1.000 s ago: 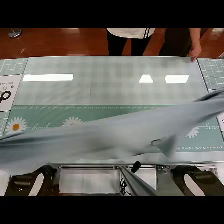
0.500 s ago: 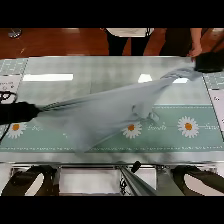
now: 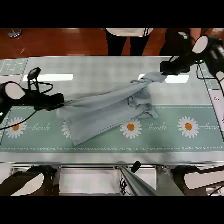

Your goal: Fold the shirts.

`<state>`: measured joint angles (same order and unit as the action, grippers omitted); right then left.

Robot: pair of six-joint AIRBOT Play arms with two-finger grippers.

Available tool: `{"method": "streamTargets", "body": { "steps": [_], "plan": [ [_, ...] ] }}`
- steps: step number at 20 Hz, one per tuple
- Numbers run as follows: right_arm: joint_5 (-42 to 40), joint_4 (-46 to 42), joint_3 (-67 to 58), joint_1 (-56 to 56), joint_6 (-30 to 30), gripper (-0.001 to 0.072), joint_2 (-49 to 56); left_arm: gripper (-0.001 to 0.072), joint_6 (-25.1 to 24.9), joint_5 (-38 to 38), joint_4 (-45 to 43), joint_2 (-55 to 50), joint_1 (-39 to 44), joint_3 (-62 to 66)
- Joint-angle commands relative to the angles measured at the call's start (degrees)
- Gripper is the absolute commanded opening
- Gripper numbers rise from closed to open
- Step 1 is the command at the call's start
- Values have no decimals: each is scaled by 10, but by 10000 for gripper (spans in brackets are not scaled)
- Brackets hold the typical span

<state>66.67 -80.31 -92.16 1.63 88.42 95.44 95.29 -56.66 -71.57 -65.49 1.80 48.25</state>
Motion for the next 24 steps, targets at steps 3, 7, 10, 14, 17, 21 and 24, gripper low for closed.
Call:
{"method": "streamTargets", "body": {
  "steps": [3,7,10,14,17,21,24],
  "plan": [
    [-8,23,0,0,5,103,43,48,-1,21,61,-99,0,-1],
    [3,18,0,0,-25,320,8,226,-10,-24,61,-97,-19,38],
    [28,-5,0,0,-44,468,-36,506,-53,-105,48,-94,-54,101],
    [113,-117,1,-13,-48,500,-72,621,-54,-185,8,-42,-114,106],
    [142,-45,20,-54,-59,500,-73,621,-93,-225,22,31,-129,0],
    [144,19,78,-73,-89,500,-73,623,-140,-215,124,97,-128,-181],
    [130,20,103,-71,-92,500,-73,623,-162,-159,194,93,-125,-241]
  ]
}}
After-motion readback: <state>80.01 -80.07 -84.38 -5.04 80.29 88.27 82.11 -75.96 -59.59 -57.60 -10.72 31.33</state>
